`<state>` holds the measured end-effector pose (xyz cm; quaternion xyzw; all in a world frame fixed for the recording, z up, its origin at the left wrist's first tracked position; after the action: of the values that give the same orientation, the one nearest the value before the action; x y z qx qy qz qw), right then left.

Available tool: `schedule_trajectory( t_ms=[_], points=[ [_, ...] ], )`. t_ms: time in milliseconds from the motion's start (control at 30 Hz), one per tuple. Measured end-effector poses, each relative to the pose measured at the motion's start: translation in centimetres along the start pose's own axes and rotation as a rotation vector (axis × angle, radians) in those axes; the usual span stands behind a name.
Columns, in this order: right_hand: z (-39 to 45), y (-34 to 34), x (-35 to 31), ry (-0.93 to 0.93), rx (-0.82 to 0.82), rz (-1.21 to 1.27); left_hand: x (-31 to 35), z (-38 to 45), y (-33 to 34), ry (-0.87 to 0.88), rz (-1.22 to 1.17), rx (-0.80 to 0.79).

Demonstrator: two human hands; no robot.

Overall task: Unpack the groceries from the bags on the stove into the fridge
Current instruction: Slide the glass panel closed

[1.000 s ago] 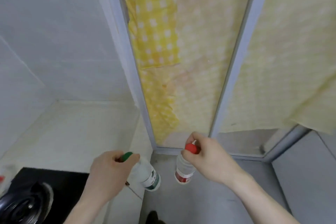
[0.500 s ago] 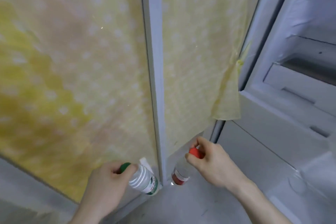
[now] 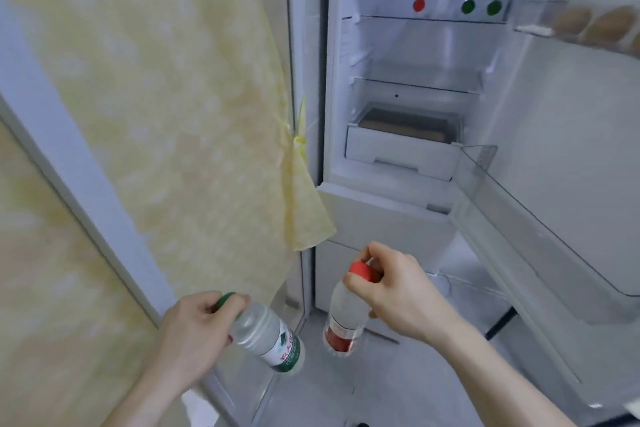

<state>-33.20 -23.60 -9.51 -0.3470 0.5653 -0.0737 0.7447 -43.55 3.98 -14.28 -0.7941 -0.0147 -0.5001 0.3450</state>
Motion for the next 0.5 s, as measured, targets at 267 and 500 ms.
schedule_trajectory(
  t_ms=[267,500],
  points=[
    [7.2,-6.0,4.0,-0.001,0.048,-0.031,8.9,7.1,5.8,0.059,-0.014,-0.068],
    [13.4,-10.1,7.1,0.033,0.165,0.062,16.7,12.8,9.6,0.092,-0.098,-0.054]
  ],
)
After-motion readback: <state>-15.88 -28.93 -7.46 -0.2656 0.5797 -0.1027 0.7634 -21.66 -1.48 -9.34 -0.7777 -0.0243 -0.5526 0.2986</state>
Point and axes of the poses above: each hand's wrist, its own z-axis towards the middle knuckle, its own y-axis out of the palm, x = y × z, the point moved 1 cm from there along z, towards the middle knuckle, and after that the axes turned 8 degrees about -y, right-handed, at the moved point
